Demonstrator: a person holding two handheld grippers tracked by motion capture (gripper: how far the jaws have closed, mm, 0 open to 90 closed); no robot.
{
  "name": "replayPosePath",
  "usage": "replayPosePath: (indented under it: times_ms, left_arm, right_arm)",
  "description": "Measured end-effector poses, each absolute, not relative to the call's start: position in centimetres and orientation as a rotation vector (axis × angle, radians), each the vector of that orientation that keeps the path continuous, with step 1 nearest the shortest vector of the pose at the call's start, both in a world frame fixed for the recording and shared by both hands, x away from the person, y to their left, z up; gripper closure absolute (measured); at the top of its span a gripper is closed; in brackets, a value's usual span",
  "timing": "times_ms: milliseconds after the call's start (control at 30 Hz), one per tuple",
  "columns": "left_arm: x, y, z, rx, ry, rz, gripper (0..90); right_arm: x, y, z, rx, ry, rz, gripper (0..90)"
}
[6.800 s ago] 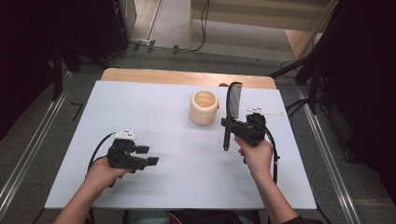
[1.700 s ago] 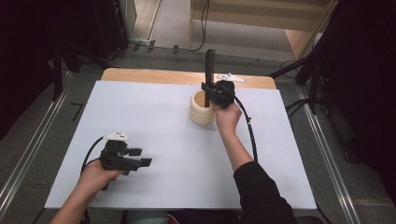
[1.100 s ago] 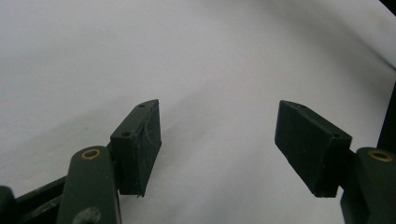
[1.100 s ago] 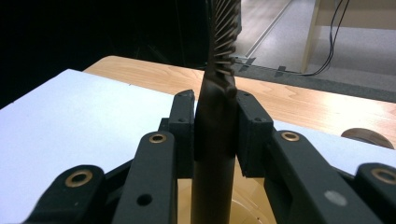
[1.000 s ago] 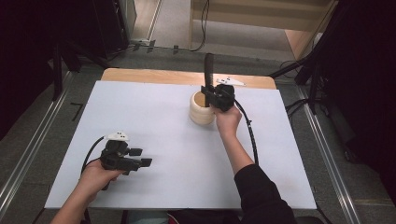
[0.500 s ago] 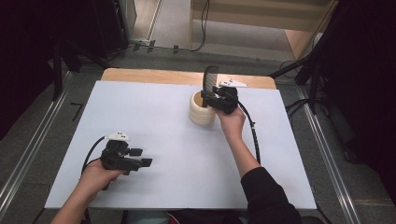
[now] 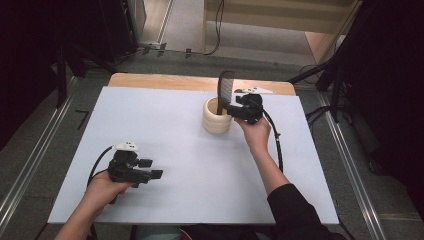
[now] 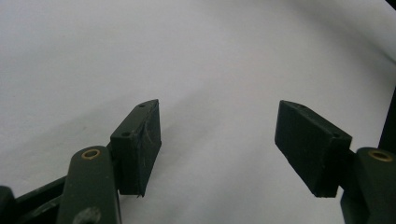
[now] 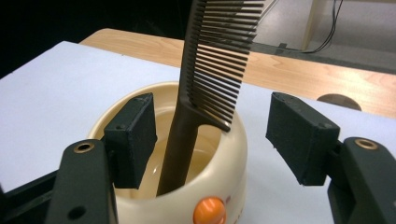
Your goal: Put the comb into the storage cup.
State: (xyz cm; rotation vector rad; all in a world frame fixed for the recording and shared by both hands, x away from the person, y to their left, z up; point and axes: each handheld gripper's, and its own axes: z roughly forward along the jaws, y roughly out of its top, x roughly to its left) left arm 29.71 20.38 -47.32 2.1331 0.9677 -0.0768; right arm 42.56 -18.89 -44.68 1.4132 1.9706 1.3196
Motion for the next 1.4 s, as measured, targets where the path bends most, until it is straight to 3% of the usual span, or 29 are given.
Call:
replayPosePath:
  times_ms: [1400]
  left_arm:
    - [30.0,20.5,-47.4,2.132,0.978,-0.08,32.2]
  right_arm:
    - [36.3,-21.9,-44.8,1.299,2.018,1.387,25.0]
